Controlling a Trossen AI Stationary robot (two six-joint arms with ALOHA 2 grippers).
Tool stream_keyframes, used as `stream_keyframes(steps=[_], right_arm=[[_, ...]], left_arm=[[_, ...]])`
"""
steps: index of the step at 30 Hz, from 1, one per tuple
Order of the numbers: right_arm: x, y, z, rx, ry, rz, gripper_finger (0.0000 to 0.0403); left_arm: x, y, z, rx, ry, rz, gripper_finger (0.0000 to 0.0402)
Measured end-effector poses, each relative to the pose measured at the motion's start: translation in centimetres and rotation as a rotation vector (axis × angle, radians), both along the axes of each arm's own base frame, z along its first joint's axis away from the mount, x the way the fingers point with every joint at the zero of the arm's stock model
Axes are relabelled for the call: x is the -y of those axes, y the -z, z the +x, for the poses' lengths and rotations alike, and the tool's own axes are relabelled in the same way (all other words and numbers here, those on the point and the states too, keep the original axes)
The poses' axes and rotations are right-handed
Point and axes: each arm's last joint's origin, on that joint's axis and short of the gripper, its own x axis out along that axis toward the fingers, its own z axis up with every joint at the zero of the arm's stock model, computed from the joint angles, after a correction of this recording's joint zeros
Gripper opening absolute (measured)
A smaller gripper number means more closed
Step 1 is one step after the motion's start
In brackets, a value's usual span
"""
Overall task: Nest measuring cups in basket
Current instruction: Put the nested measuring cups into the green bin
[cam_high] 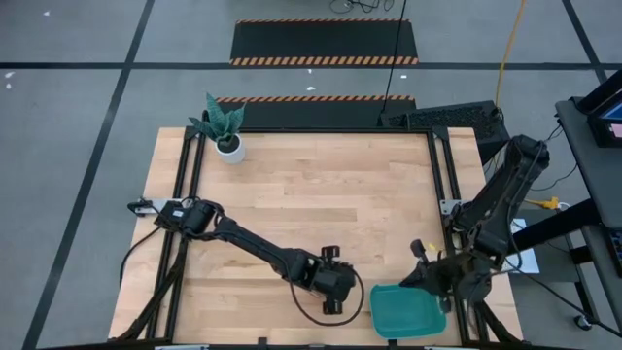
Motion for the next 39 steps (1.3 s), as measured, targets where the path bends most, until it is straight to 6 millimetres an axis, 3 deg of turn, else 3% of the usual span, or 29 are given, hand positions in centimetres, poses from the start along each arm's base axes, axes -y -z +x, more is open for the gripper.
stream_keyframes(steps=[12,20,28,32,39], right_arm=[[-3.4,2.8,4.9,0.23,-0.047,-0.317,0.0011],[-5.1,3.8,6.8,0.333,0.037,-0.528,0.0114],[-6.4,3.8,7.4,0.375,-0.019,-0.645,0.0221],[-6.7,4.2,7.7,0.393,-0.049,-0.723,0.0246],[-7.3,5.0,9.2,0.474,-0.069,-0.902,0.0251]], left_arm=[[0.7,-3.0,-0.4,0.102,0.031,-0.028,0.0154],[1.7,-4.5,-1.0,0.15,0.023,-0.088,0.0154],[2.7,-6.5,-2.0,0.197,0.001,-0.119,0.0154],[3.0,-6.8,-2.2,0.206,0.002,-0.123,0.0154],[2.7,-7.0,-2.0,0.213,-0.017,-0.138,0.0154]])
